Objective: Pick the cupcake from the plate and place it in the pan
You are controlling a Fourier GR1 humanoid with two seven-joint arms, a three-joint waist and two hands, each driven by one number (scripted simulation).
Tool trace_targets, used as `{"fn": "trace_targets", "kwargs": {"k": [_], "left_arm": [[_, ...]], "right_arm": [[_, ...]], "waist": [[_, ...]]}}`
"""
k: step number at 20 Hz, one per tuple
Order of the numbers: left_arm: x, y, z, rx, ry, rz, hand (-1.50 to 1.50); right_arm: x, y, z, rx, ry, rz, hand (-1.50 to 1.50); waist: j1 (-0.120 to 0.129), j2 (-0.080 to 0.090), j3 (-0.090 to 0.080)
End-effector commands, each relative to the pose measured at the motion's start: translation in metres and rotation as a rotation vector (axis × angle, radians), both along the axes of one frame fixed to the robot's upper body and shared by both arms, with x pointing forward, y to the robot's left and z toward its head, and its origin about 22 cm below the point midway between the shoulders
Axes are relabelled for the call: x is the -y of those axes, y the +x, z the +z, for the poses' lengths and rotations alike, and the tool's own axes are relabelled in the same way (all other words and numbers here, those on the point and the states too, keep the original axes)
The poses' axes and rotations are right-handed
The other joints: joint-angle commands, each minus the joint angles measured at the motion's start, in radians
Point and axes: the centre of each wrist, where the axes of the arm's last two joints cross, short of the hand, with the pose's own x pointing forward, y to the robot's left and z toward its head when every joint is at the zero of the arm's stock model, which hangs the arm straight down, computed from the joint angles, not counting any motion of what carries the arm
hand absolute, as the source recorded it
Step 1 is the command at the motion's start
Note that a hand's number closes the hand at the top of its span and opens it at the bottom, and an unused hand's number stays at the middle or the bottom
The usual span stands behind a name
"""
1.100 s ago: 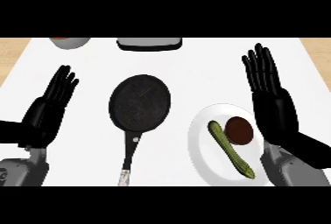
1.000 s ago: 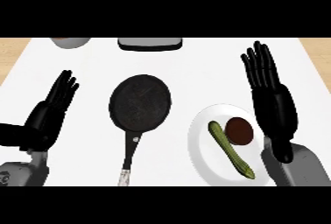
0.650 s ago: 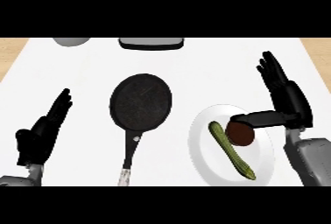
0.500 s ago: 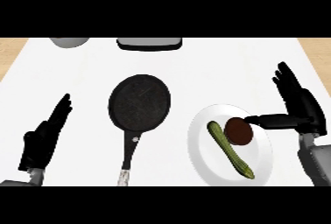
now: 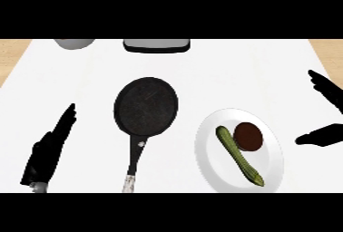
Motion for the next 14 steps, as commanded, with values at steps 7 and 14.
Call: {"fn": "trace_targets", "kwargs": {"k": [7, 14], "left_arm": [[0.000, 0.006, 0.002, 0.000, 0.010, 0.000, 0.00], [0.006, -0.001, -0.007, 0.013, 0.010, -0.006, 0.00]], "right_arm": [[-0.041, 0.035, 0.059, -0.202, -0.137, 0.328, -1.50], [-0.106, 0.064, 0.052, -0.321, -0.235, 0.331, -1.50]], "waist": [[0.002, 0.000, -0.001], [0.007, 0.002, 0.000]]}}
